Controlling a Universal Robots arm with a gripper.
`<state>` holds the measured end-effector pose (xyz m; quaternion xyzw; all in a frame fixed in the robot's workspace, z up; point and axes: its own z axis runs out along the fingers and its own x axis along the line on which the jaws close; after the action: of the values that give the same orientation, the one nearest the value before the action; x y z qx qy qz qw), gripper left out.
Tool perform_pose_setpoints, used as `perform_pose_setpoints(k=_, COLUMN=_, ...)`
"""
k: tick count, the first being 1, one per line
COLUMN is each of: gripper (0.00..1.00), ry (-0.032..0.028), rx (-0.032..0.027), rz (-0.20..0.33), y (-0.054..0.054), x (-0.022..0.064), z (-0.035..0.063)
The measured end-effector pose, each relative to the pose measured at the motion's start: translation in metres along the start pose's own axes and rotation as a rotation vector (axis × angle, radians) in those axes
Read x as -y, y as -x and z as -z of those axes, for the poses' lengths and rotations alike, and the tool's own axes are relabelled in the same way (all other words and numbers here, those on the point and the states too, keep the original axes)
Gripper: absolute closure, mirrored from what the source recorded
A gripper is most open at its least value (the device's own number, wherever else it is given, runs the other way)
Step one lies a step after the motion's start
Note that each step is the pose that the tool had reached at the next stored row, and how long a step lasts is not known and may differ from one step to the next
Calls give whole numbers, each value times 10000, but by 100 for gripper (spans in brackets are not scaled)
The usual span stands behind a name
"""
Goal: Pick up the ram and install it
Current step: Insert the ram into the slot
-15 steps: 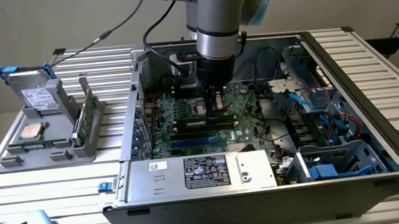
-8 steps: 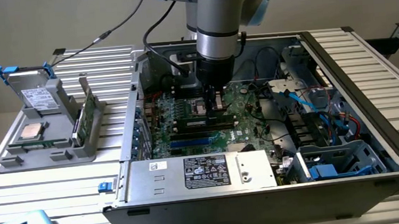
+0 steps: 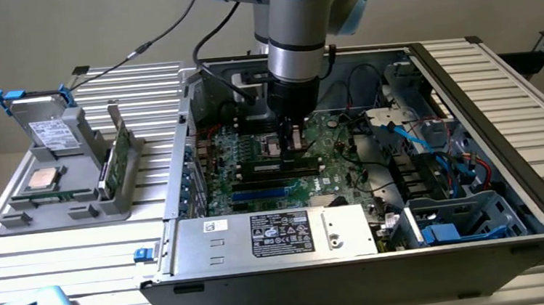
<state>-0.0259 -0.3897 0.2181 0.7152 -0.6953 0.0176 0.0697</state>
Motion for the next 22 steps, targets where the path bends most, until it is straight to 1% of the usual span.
perform_pose_setpoints(k=7, gripper=86, ry=5, rx=4, rz=-41, y=1, x=0, z=-1)
perform_pose_setpoints(k=13, gripper=86, ry=5, rx=3, rz=-40, y=-5, x=-5, z=51)
perform_pose_setpoints(k=22, gripper=86, ry=-14, rx=-9, rz=117, y=-6, x=-5, z=55)
